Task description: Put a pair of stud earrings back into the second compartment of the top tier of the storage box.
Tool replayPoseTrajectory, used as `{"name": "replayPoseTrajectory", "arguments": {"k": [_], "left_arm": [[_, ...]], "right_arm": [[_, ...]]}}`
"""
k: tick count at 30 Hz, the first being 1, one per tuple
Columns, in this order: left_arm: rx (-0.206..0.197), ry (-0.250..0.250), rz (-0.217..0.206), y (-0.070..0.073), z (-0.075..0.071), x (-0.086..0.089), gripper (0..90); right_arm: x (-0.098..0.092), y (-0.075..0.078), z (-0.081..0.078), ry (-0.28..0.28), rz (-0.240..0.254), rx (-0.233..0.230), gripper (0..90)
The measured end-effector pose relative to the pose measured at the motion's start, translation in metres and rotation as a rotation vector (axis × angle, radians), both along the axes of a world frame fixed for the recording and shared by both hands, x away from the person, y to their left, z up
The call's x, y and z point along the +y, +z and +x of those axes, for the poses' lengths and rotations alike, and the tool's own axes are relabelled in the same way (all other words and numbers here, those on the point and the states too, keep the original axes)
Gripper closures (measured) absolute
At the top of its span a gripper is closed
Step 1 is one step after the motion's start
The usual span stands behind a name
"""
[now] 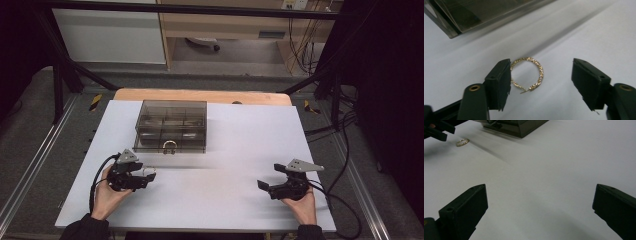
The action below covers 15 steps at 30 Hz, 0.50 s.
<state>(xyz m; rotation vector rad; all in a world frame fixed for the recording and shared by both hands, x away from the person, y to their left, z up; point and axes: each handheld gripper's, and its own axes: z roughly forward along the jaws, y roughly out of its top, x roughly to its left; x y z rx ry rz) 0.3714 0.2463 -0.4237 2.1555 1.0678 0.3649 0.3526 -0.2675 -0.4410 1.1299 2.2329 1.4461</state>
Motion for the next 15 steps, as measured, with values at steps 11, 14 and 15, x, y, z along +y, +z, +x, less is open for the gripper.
{"name": "replayPoseTrajectory", "arguments": {"k": [11, 14, 15], "left_arm": [[0.051, 0.021, 0.0, -0.015, 0.008, -0.002, 57.0], [0.056, 0.018, 0.002, -0.016, 0.008, -0.004, 62.9], [0.056, 0.018, 0.002, -0.016, 0.008, -0.004, 64.1]], "right_arm": [[0.0, 0.0, 0.0, 0.0, -0.001, -0.001, 0.5], [0.0, 0.0, 0.0, -0.001, -0.001, 0.001, 0.5], [0.0, 0.0, 0.0, -0.001, -0.001, 0.001, 0.5]]}}
